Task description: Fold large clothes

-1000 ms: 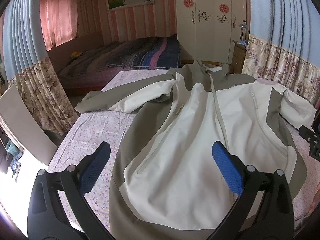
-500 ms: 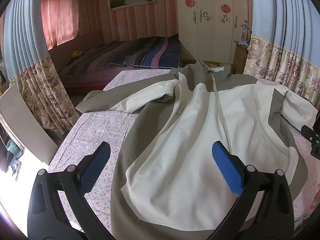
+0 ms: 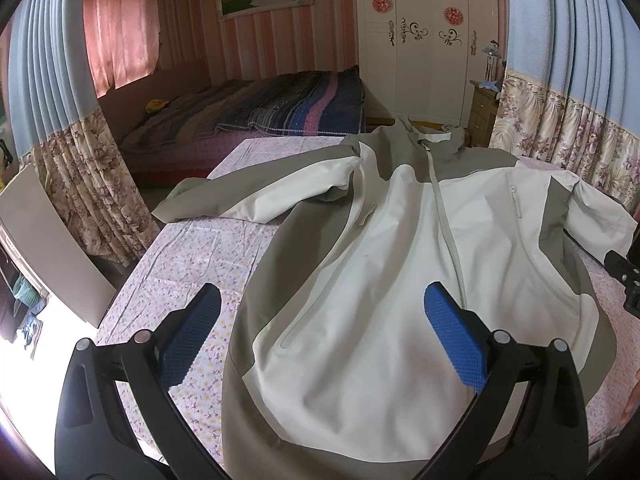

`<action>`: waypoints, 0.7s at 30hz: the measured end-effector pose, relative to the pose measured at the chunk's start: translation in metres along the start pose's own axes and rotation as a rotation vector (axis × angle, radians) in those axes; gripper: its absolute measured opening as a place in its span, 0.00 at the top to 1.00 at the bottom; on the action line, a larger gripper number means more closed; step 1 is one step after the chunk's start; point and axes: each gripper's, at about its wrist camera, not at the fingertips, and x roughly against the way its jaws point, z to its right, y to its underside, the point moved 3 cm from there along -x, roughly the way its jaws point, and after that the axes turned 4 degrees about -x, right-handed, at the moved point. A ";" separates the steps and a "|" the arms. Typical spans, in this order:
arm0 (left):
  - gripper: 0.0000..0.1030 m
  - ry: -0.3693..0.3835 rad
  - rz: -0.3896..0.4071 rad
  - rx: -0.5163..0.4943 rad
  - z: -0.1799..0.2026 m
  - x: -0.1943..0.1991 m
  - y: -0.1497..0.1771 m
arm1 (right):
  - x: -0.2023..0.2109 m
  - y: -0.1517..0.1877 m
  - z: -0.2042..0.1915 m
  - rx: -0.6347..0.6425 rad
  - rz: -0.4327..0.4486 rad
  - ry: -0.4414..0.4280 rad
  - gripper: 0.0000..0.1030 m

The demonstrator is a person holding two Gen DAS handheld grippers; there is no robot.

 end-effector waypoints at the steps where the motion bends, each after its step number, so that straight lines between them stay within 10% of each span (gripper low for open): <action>1: 0.03 -0.001 0.000 0.000 0.001 0.000 0.000 | 0.000 0.000 0.000 0.000 -0.001 -0.001 0.01; 21: 0.03 -0.004 -0.004 -0.004 0.000 -0.005 0.003 | -0.004 0.000 0.000 0.005 -0.005 0.004 0.01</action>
